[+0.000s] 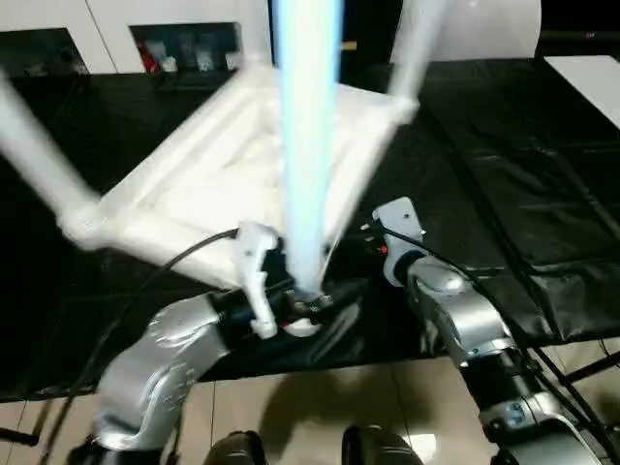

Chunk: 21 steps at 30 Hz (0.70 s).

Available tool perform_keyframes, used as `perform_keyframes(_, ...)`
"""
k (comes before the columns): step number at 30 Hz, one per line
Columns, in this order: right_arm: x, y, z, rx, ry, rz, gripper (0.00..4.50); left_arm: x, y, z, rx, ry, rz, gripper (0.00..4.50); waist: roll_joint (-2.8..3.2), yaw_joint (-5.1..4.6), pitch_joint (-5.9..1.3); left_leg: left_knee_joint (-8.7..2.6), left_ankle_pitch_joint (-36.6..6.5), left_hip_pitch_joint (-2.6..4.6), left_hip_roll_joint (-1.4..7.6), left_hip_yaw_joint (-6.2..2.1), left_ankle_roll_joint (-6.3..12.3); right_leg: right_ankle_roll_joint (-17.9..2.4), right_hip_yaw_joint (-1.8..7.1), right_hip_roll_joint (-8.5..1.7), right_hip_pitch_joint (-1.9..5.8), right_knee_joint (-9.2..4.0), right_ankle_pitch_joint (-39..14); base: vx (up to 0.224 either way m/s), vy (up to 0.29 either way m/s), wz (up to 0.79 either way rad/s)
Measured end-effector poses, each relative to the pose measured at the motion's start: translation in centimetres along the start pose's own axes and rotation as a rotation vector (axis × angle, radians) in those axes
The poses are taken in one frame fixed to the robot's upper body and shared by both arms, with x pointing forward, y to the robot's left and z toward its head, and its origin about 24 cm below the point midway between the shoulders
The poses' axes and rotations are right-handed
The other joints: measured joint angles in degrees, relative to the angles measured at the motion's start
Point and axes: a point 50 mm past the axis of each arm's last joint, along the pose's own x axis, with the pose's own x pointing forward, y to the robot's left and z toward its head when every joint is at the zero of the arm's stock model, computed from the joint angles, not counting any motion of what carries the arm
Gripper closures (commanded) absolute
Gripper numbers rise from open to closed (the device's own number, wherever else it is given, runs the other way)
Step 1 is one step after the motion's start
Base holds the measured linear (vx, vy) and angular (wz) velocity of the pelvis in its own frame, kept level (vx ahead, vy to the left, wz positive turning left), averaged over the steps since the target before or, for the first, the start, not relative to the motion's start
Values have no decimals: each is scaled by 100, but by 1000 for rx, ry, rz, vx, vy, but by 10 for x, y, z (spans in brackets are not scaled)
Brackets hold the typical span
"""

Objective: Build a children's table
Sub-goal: Rotate table base

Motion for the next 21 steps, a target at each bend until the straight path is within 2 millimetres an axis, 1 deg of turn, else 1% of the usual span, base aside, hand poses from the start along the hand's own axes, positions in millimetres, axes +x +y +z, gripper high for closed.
perform_keyframes(3,1,0,1,-4,-15,-2,0,15,2,2,9,-18,-15,11,0,34,0,1,4,3,0,6,6,-3,4,-1,0,-1,2,0,0,0)
perform_keyframes(7,2,0,1,-9,-28,-5,0,26,3,5,23,-38,-20,11,0,42,0,1,1,7,2,9,0,-3,5,-1,1,1,2,0,0,0)
perform_keyframes(8,1,-2,0,-3,-31,-13,0,32,4,5,20,-49,-25,11,1,62,0,1,2,5,3,10,0,-3,4,-1,1,0,2,0,0,0)
perform_keyframes(10,0,-6,-1,3,-37,-32,0,43,4,8,20,-78,-30,11,1,71,0,2,2,4,3,16,3,-6,5,-4,1,-1,4,0,0,0)
perform_keyframes(12,0,-7,-2,-1,-38,-47,0,49,2,11,35,-95,-35,11,1,58,0,2,4,5,3,22,10,-6,10,-5,1,-1,4,0,0,0)
perform_keyframes(14,-4,-14,-6,-11,-37,-80,0,54,0,12,46,-106,-37,11,3,79,-1,2,6,5,5,23,15,-6,7,-5,1,-1,4,0,0,0)
perform_keyframes(17,-10,-19,-11,-1,-35,-96,0,55,1,14,63,-113,-31,11,8,116,-4,2,12,6,6,25,26,-6,7,-5,1,0,4,0,0,0)
perform_keyframes(21,-24,-39,-20,27,-46,-177,0,45,7,9,81,-77,-10,11,22,162,-8,2,5,12,8,32,13,-6,8,-6,4,0,5,0,0,0)
